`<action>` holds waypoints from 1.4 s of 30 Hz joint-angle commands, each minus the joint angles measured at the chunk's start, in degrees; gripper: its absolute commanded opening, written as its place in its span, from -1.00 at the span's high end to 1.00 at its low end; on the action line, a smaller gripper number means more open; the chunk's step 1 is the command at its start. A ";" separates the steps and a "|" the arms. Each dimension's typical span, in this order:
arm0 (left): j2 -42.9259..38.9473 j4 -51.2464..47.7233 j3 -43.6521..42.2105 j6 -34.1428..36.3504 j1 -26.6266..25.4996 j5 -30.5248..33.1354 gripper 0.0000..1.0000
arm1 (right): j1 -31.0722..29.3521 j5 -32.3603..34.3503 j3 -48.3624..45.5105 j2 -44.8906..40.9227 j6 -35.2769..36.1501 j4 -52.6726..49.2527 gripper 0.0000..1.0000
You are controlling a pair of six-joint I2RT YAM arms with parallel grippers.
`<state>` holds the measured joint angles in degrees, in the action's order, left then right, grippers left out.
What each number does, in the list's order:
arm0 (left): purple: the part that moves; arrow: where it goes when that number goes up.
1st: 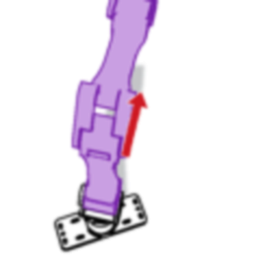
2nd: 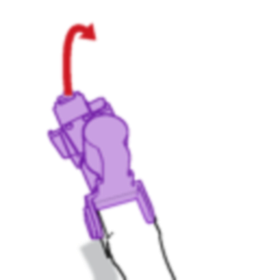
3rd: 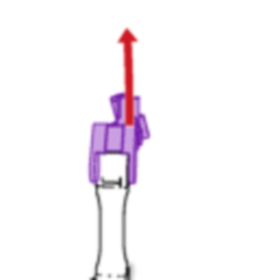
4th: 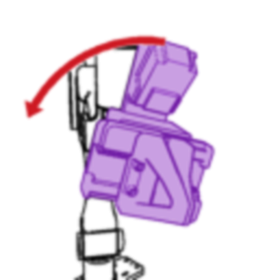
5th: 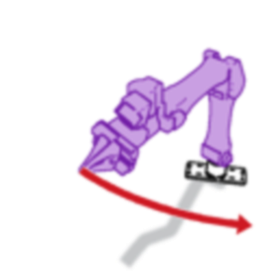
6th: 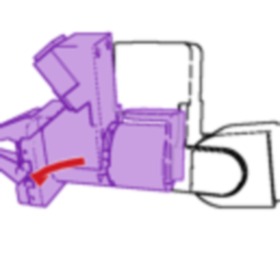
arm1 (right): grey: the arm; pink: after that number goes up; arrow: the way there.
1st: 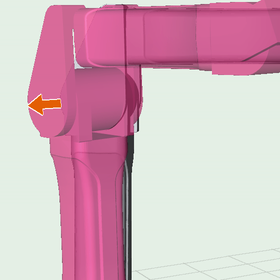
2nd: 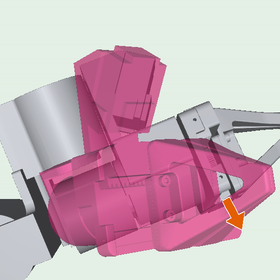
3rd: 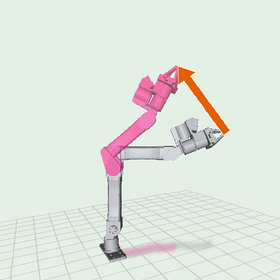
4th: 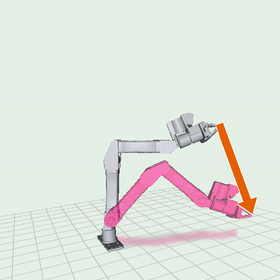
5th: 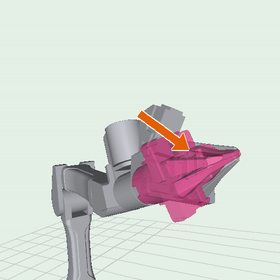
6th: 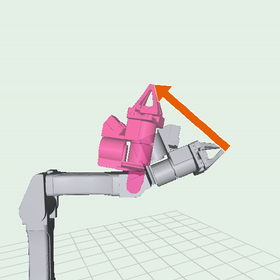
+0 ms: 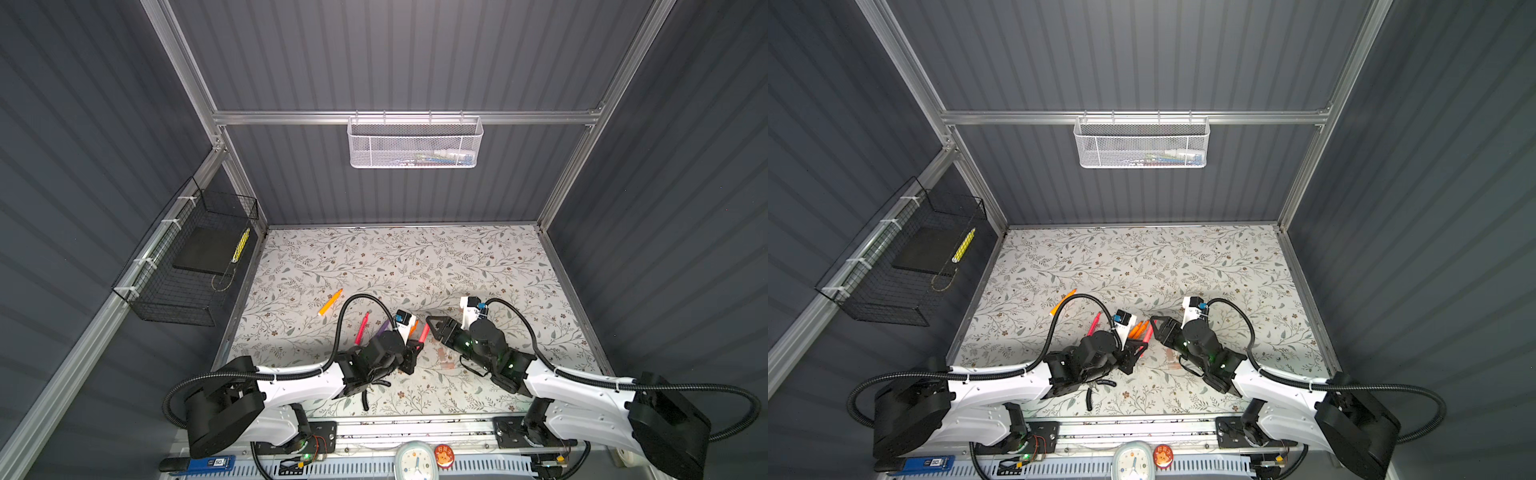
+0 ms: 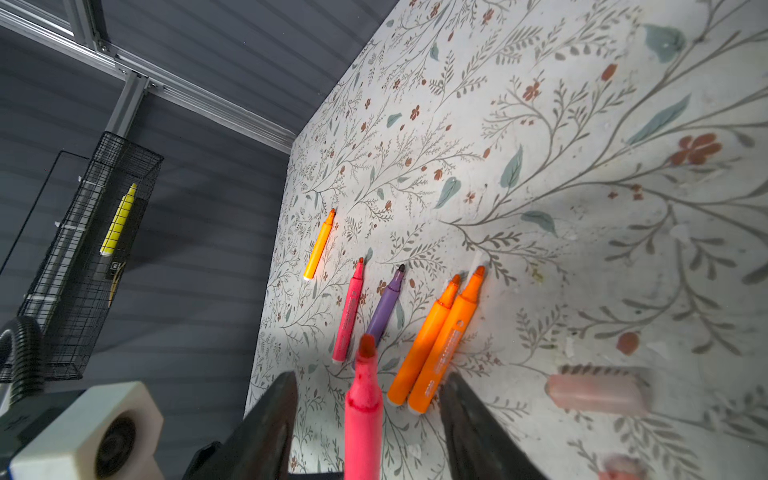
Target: Insert the pens into the pen caps
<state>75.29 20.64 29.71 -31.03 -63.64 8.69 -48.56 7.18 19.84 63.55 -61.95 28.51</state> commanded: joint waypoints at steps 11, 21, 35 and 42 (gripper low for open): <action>-1.24 -2.00 1.13 1.06 0.27 -0.96 0.97 | -2.11 1.56 5.28 7.46 -1.85 1.22 0.01; -1.63 -2.62 1.22 0.35 0.27 -0.51 0.93 | -5.08 5.12 5.56 7.60 -1.86 -0.58 0.41; -1.67 -1.85 0.49 0.33 0.27 -1.03 0.32 | -7.20 8.40 6.15 6.38 0.47 -1.89 0.76; -1.90 -2.49 0.87 0.66 0.27 -0.49 0.16 | -9.08 10.68 7.34 6.15 1.57 -3.38 0.79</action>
<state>74.67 19.11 29.74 -31.07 -63.64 7.86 -56.97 15.62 25.21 70.39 -61.67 26.48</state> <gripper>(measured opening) 0.417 0.177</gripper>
